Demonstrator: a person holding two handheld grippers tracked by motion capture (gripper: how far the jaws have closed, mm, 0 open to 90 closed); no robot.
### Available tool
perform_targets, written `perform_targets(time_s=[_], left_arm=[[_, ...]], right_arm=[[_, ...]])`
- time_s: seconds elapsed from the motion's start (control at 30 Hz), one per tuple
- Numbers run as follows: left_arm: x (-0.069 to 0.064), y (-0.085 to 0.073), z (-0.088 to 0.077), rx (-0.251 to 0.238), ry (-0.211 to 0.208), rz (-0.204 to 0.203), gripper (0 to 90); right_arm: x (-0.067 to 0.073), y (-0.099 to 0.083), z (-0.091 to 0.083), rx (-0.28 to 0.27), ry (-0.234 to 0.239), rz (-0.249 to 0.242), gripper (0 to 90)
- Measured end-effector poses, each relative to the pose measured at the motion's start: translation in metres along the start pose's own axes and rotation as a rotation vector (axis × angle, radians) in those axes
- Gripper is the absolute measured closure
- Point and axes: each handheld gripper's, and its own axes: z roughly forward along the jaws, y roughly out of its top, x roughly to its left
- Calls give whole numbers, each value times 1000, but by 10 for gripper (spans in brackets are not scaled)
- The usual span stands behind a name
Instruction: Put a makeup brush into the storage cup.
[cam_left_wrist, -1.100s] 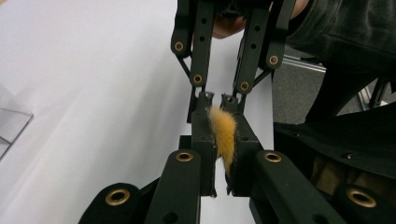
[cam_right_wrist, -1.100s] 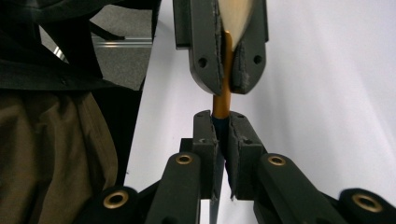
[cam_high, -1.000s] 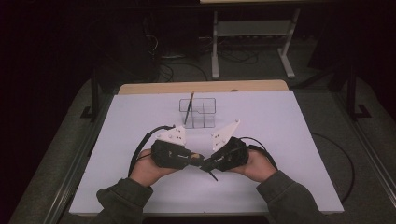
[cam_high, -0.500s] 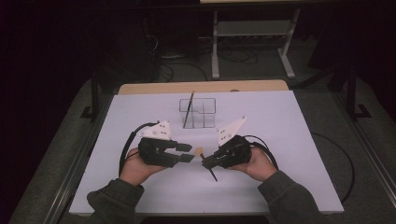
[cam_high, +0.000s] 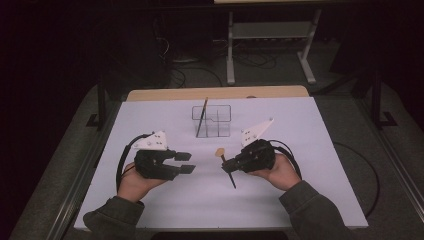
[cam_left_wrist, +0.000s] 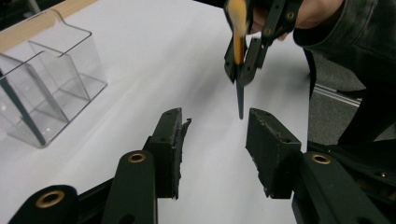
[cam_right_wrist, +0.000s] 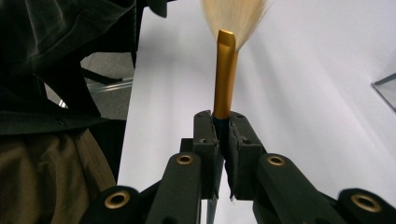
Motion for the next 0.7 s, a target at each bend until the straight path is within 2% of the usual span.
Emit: perform_targets(time_s=[0.1,0.27,0.43,0.7], left_arm=[[1,-6,-1,11,-2,-3,557],[3,-19,-1,22,10,-30,538],[4,-28,-4,13,14,-39,534],[4,-38,-10,7,37,-57,518]], right_arm=[[-2,-1,-3,-10,-9,16,827],[-7,-2,-9,-29,-21,50,827],[-9,-4,-13,-37,-37,60,827],[-9,-4,-15,-42,-38,66,827]])
